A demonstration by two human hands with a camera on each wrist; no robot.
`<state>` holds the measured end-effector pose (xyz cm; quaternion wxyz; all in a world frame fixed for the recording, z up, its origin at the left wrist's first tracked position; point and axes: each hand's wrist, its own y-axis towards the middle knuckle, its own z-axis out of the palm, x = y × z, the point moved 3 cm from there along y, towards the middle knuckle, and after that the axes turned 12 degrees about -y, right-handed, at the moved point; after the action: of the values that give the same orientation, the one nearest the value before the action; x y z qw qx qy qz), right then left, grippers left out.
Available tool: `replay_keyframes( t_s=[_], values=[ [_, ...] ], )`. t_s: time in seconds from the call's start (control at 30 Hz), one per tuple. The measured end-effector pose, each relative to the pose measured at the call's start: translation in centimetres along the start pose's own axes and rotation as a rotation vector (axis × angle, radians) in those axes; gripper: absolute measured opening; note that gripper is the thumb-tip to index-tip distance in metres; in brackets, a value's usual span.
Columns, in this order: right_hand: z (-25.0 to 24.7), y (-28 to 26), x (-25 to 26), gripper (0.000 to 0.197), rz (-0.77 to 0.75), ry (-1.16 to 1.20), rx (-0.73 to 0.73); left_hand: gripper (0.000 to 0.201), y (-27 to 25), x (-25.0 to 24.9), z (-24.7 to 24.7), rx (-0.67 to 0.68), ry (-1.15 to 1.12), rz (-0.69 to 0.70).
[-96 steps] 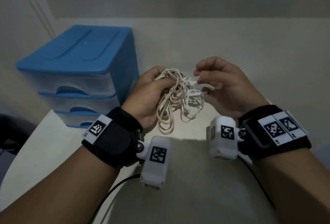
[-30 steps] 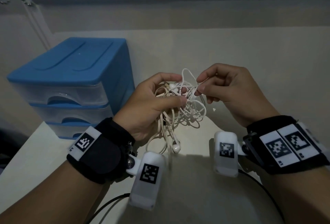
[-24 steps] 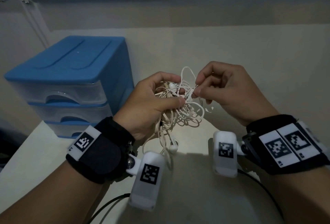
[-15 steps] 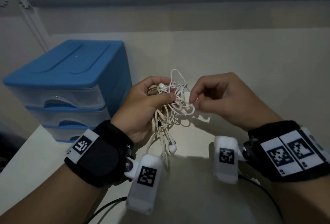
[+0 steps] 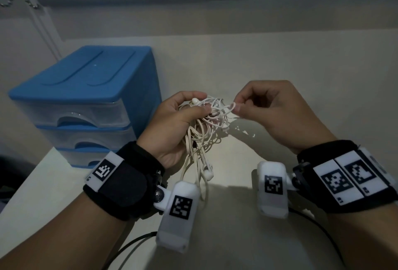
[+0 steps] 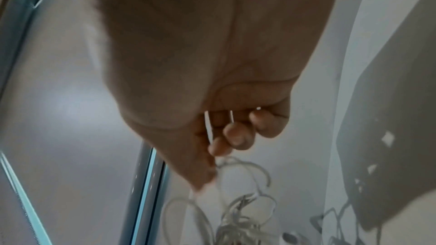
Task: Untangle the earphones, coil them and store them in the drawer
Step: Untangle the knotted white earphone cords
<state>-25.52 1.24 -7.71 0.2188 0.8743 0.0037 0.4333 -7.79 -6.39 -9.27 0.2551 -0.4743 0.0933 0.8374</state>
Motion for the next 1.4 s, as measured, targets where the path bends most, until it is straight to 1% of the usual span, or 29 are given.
replay_keyframes(
  t_s=[0.07, 0.17, 0.23, 0.4, 0.57, 0.63, 0.7, 0.77, 0.83, 0.9, 0.97, 1.03, 1.07, 1.1, 1.13, 1.17, 1.23, 1.3, 1.4],
  values=[
    [-0.4, 0.2, 0.1, 0.013, 0.015, 0.127, -0.063, 0.028, 0.0, 0.0, -0.1, 0.0, 0.008, 0.0],
    [-1.2, 0.4, -0.3, 0.01, 0.13, 0.374, -0.141, 0.029, 0.2, -0.2, -0.3, 0.004, 0.023, 0.009],
    [-1.5, 0.4, -0.6, 0.01, 0.16, 0.403, -0.15, 0.029, 0.2, -0.3, -0.2, 0.02, 0.036, 0.007],
    [-1.3, 0.4, -0.7, 0.021, 0.138, 0.48, -0.157, 0.035, 0.2, -0.2, -0.1, 0.079, 0.072, -0.002],
    [-1.6, 0.6, -0.6, 0.017, 0.115, 0.601, -0.235, 0.051, 0.2, -0.4, -0.4, 0.108, 0.103, 0.004],
    [-1.8, 0.6, -0.8, 0.018, 0.106, 0.66, -0.241, 0.055, 0.3, -0.3, -0.5, 0.116, 0.116, 0.009],
    [-1.9, 0.5, -0.7, 0.019, 0.089, 0.714, -0.208, 0.055, 0.4, -0.3, -0.5, 0.13, 0.133, 0.021],
    [-2.0, 0.5, -0.7, 0.016, 0.084, 0.746, -0.166, 0.047, 0.3, -0.3, -0.3, 0.147, 0.121, 0.023],
    [-1.8, 0.4, -0.8, 0.022, 0.094, 0.714, -0.152, 0.036, 0.2, -0.2, -0.1, 0.159, 0.107, 0.017],
    [-1.4, 0.4, -0.8, 0.024, 0.097, 0.574, -0.131, 0.029, 0.1, -0.2, 0.0, 0.147, 0.112, 0.028],
    [-0.8, 0.4, -0.6, 0.028, 0.094, 0.466, -0.043, 0.025, 0.2, -0.2, -0.2, 0.13, 0.128, 0.053],
    [-0.4, 0.2, -0.4, 0.045, 0.136, 0.495, 0.052, 0.023, 0.3, -0.3, -0.3, 0.12, 0.14, 0.074],
    [-0.5, 0.2, -0.4, 0.056, 0.154, 0.51, 0.071, 0.021, 0.4, -0.3, -0.4, 0.114, 0.14, 0.087],
    [-0.5, 0.2, -0.4, 0.063, 0.165, 0.502, 0.069, 0.021, 0.4, -0.4, -0.4, 0.108, 0.135, 0.098],
    [-0.5, 0.2, -0.5, 0.064, 0.164, 0.465, 0.054, 0.021, 0.4, -0.4, -0.4, 0.105, 0.129, 0.106],
    [-0.4, 0.2, -0.6, 0.059, 0.158, 0.409, 0.034, 0.022, 0.4, -0.4, -0.5, 0.105, 0.124, 0.111],
    [-0.1, 0.3, -0.8, 0.041, 0.16, 0.306, -0.003, 0.022, 0.4, -0.5, -0.4, 0.108, 0.126, 0.116],
    [0.1, 0.3, -1.0, 0.024, 0.17, 0.264, -0.028, 0.021, 0.3, -0.6, -0.4, 0.108, 0.125, 0.12],
    [0.0, 0.3, -1.1, 0.014, 0.177, 0.209, -0.043, 0.019, 0.3, -0.6, -0.4, 0.102, 0.104, 0.123]
  ],
)
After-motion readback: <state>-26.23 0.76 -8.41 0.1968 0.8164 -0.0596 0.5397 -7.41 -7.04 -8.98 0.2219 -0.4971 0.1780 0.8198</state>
